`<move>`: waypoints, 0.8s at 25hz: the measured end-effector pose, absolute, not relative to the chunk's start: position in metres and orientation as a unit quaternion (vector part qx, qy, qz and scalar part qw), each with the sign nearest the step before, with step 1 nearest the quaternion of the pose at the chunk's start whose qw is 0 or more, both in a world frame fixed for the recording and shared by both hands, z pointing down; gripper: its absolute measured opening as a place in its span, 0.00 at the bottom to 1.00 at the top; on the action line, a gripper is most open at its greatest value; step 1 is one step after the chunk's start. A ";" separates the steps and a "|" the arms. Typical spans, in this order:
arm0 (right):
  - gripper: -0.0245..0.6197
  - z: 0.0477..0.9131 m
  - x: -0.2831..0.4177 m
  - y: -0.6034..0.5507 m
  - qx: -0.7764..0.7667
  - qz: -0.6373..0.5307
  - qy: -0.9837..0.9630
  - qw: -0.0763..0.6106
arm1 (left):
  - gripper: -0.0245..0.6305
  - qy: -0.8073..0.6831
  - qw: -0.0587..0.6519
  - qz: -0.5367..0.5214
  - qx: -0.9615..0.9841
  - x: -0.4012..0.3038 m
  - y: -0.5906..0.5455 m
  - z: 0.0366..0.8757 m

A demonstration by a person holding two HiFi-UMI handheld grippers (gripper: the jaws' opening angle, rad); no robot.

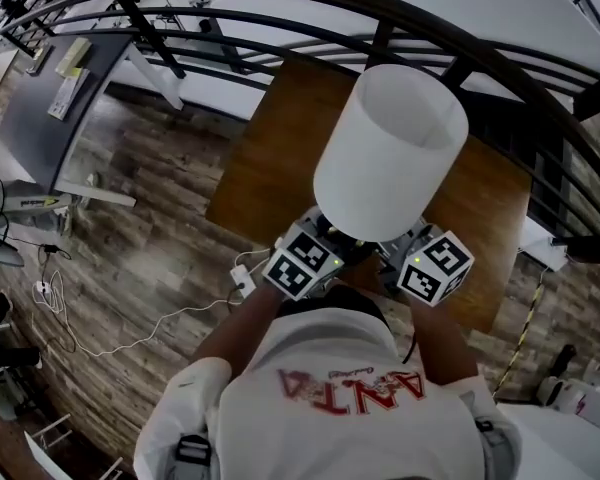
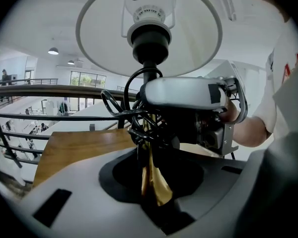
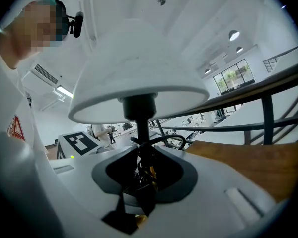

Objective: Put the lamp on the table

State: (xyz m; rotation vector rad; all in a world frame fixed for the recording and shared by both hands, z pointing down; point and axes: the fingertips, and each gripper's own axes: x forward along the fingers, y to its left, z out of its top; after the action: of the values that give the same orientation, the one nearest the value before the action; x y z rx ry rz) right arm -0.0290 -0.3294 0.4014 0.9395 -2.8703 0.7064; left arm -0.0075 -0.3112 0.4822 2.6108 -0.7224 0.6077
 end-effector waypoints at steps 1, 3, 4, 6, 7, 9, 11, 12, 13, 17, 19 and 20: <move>0.20 0.405 -0.023 -0.339 0.306 0.230 -0.924 0.020 | 0.19 -0.254 0.182 0.217 0.925 -0.001 -0.321 0.485; 0.20 0.411 -0.010 -0.360 0.312 0.233 -0.921 0.017 | 0.19 -0.249 0.181 0.217 0.926 0.010 -0.341 0.492; 0.20 0.414 -0.005 -0.371 0.314 0.232 -0.920 0.015 | 0.19 -0.247 0.179 0.217 0.927 0.016 -0.352 0.495; 0.20 0.420 0.004 -0.393 0.316 0.228 -0.921 0.013 | 0.19 -0.243 0.176 0.218 0.929 0.025 -0.375 0.502; 0.20 0.424 0.008 -0.405 0.318 0.226 -0.921 0.012 | 0.19 -0.241 0.173 0.219 0.930 0.029 -0.386 0.506; 0.20 0.432 0.017 -0.427 0.322 0.221 -0.920 0.011 | 0.19 -0.238 0.166 0.219 0.932 0.038 -0.409 0.513; 0.20 0.439 0.028 -0.447 0.326 0.215 -0.920 0.009 | 0.19 -0.234 0.159 0.219 0.934 0.049 -0.430 0.521; 0.20 0.442 0.033 -0.456 0.328 0.212 -0.920 0.008 | 0.19 -0.233 0.156 0.220 0.935 0.054 -0.439 0.525; 0.20 0.446 0.036 -0.465 0.330 0.211 -0.920 0.007 | 0.19 -0.230 0.153 0.220 0.935 0.057 -0.449 0.529; 0.20 0.465 0.051 -0.502 0.342 0.213 -0.915 0.000 | 0.19 -0.215 0.144 0.221 0.940 0.071 -0.486 0.547; 0.20 0.474 0.056 -0.519 0.343 0.215 -0.914 -0.004 | 0.19 -0.209 0.139 0.220 0.943 0.076 -0.503 0.557; 0.20 0.479 0.058 -0.527 0.343 0.215 -0.914 -0.006 | 0.19 -0.208 0.136 0.218 0.944 0.078 -0.511 0.562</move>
State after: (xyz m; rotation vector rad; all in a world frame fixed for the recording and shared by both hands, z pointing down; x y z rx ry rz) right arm 0.0584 -0.5268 0.4792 1.0822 -2.8838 0.6772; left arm 0.0782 -0.5111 0.5618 2.7321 -0.6009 0.6325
